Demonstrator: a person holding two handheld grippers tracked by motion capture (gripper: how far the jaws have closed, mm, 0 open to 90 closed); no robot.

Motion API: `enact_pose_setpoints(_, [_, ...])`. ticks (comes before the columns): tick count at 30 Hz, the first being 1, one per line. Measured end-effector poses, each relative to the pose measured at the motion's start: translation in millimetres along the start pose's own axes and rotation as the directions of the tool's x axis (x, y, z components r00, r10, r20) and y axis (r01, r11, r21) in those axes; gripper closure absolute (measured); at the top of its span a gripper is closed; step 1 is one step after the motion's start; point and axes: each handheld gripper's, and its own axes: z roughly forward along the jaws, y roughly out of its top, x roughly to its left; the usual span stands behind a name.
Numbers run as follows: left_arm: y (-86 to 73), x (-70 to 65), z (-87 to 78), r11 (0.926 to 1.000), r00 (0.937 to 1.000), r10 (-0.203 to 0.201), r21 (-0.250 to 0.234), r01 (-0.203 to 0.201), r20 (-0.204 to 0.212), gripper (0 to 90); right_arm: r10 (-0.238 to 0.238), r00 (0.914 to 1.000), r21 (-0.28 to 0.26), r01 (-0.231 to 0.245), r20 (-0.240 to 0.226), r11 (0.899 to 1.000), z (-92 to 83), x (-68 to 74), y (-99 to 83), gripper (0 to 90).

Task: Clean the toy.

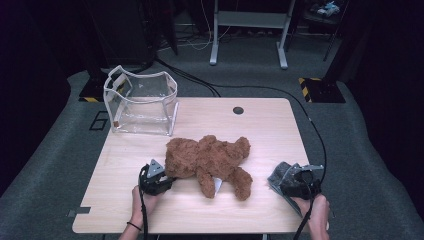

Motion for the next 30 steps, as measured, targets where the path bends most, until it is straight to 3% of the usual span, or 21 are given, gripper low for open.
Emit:
enact_pose_setpoints(3, [0.9,1.0,1.0,1.0000,0.9999,0.000,0.003,0.000,0.013,67.6,-0.008,0.9999,-0.010,0.008,-0.007,1.000,-1.8,-1.1,0.6,26.9])
enact_pose_setpoints(4, [0.9,1.0,1.0,1.0000,0.9999,0.000,0.003,0.000,0.013,69.2,-0.008,0.9999,-0.010,0.008,-0.007,1.000,-1.8,-1.1,0.6,26.9])
enact_pose_setpoints(6, [1.4,1.1,2.3,0.9999,0.9999,-0.004,0.010,0.003,0.015,71.8,-0.013,0.9999,-0.019,0.013,-0.010,1.000,-4.0,-1.0,1.9,44.9])
enact_pose_setpoints(9, [1.5,0.9,2.3,1.0000,0.9998,-0.003,0.006,0.003,0.020,75.4,-0.029,0.9995,-0.042,0.029,-0.013,0.999,-4.5,0.0,2.4,60.5])
enact_pose_setpoints(13, [0.1,1.8,-0.3,0.9997,0.9996,0.001,-0.024,0.000,0.029,80.2,-0.033,0.9994,-0.066,0.032,-0.011,0.997,-4.4,3.7,1.2,71.1])
enact_pose_setpoints(21, [-0.2,2.4,-1.2,0.9993,0.9995,-0.008,-0.035,0.009,0.031,87.5,0.001,0.9988,-0.100,-0.006,-0.050,0.995,-9.2,2.0,3.0,73.3])
enact_pose_setpoints(25, [-0.4,2.3,-1.5,0.9992,0.9995,-0.010,-0.038,0.011,0.031,87.6,-0.016,0.9972,-0.127,0.007,-0.073,0.992,-16.2,7.4,9.8,73.4])
enact_pose_setpoints(30, [-0.4,3.1,-1.3,0.9990,0.9993,-0.018,-0.040,0.019,0.034,75.6,-0.043,0.9953,-0.150,0.029,-0.087,0.988,-27.4,18.2,23.0,73.4])
